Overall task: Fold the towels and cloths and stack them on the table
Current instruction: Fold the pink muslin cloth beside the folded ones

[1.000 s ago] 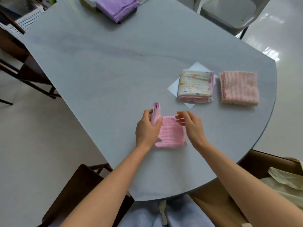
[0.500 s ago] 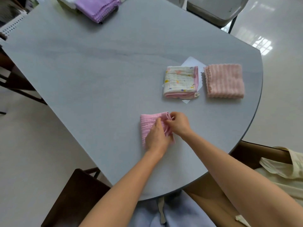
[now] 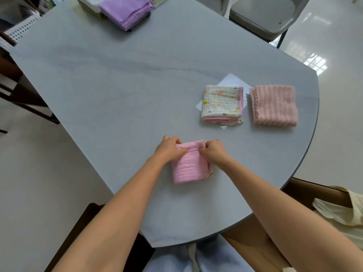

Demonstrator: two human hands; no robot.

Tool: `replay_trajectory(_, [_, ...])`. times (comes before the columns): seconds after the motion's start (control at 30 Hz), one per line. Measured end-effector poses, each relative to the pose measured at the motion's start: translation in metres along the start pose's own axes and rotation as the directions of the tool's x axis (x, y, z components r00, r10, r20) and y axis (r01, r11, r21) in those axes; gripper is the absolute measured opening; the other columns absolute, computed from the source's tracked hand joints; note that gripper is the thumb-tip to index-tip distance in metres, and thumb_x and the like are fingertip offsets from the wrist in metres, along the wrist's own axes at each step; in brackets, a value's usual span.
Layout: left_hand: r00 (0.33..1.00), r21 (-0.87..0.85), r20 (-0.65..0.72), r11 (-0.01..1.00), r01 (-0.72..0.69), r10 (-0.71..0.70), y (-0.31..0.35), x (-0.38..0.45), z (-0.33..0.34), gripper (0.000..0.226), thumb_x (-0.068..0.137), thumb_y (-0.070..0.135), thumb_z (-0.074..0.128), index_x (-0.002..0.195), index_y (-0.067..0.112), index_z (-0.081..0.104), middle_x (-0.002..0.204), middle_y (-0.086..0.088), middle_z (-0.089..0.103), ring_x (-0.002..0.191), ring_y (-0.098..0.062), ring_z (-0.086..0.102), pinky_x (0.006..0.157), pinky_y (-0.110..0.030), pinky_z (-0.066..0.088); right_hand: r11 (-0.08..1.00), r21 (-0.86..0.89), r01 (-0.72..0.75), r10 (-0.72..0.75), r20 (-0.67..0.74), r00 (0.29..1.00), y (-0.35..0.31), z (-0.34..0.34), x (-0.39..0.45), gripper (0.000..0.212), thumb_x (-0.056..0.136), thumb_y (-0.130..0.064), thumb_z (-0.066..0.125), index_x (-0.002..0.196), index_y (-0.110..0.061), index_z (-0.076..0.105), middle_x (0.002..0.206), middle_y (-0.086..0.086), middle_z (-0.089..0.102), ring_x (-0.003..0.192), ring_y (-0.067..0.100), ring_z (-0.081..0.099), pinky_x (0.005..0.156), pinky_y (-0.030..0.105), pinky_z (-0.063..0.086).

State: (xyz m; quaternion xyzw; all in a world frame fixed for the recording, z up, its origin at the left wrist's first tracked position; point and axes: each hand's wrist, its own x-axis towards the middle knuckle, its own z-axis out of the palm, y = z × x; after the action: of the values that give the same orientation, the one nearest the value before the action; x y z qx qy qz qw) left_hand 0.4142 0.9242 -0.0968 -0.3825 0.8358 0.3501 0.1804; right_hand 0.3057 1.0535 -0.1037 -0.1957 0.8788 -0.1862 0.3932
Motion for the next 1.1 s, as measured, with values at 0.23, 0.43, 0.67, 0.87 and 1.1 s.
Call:
replay_trajectory(0.23, [0.992, -0.030, 0.110, 0.997, -0.066, 0.069, -0.006, -0.025, 0.002, 0.019, 0.077, 0.031, 0.073, 0.071, 0.016, 0.062, 0.071, -0.003, 0.057, 0.068, -0.018, 0.048, 0.054, -0.028, 0.031, 0.973, 0.202, -0.115, 0.112, 0.023, 0.993, 0.002, 0.009, -0.013, 0.026, 0.080, -0.007, 0.060, 0.104, -0.002, 0.051, 0.092, 0.017, 0.053, 0.083, 0.024, 0.055, 0.060, 0.027, 0.039])
replay_trajectory(0.43, [0.970, -0.144, 0.001, 0.960, -0.241, 0.244, -0.017, -0.056, -0.022, 0.039, 0.076, 0.042, 0.076, 0.071, 0.006, 0.063, 0.065, -0.002, 0.052, 0.061, -0.014, 0.041, 0.057, -0.030, 0.031, 0.825, 0.565, 0.001, -0.086, 0.124, 0.989, -0.003, -0.016, -0.038, 0.019, 0.088, -0.008, 0.049, 0.097, -0.003, 0.066, 0.096, 0.011, 0.068, 0.084, 0.018, 0.061, 0.074, 0.031, 0.049])
replay_trajectory(0.67, [0.870, -0.123, -0.103, 0.862, -0.492, 0.482, 0.006, -0.086, -0.071, 0.035, 0.084, 0.040, 0.070, 0.060, 0.021, 0.053, 0.078, -0.003, 0.061, 0.068, -0.014, 0.053, 0.064, -0.025, 0.044, 0.817, 0.415, 0.400, -0.275, -0.329, 0.904, -0.028, -0.045, -0.083, 0.026, 0.081, -0.027, 0.035, 0.093, -0.012, 0.052, 0.093, 0.005, 0.063, 0.087, 0.023, 0.055, 0.078, 0.040, 0.044])
replay_trajectory(0.87, [0.958, -0.365, -0.156, 0.887, -0.281, 0.239, 0.037, -0.090, -0.109, 0.052, 0.082, 0.042, 0.071, 0.051, 0.018, 0.037, 0.054, 0.005, 0.031, 0.050, -0.010, 0.030, 0.048, -0.019, 0.028, 0.871, 0.171, 0.461, -0.361, -0.415, 0.835, -0.054, -0.071, -0.098, 0.021, 0.096, -0.023, 0.036, 0.079, -0.012, 0.042, 0.078, 0.003, 0.054, 0.076, 0.024, 0.050, 0.066, 0.034, 0.034])
replay_trajectory(1.1, [0.986, -0.900, 0.084, 0.436, 0.013, 0.144, 0.046, -0.108, -0.100, 0.036, 0.092, 0.028, 0.061, 0.112, -0.002, 0.063, 0.098, -0.015, 0.065, 0.081, -0.021, 0.067, 0.068, -0.030, 0.057, 0.872, 0.379, 0.311, -0.215, -0.273, 0.938, -0.063, -0.088, -0.101, 0.031, 0.098, -0.036, 0.045, 0.086, -0.010, 0.059, 0.087, 0.004, 0.062, 0.082, 0.019, 0.056, 0.071, 0.031, 0.042])
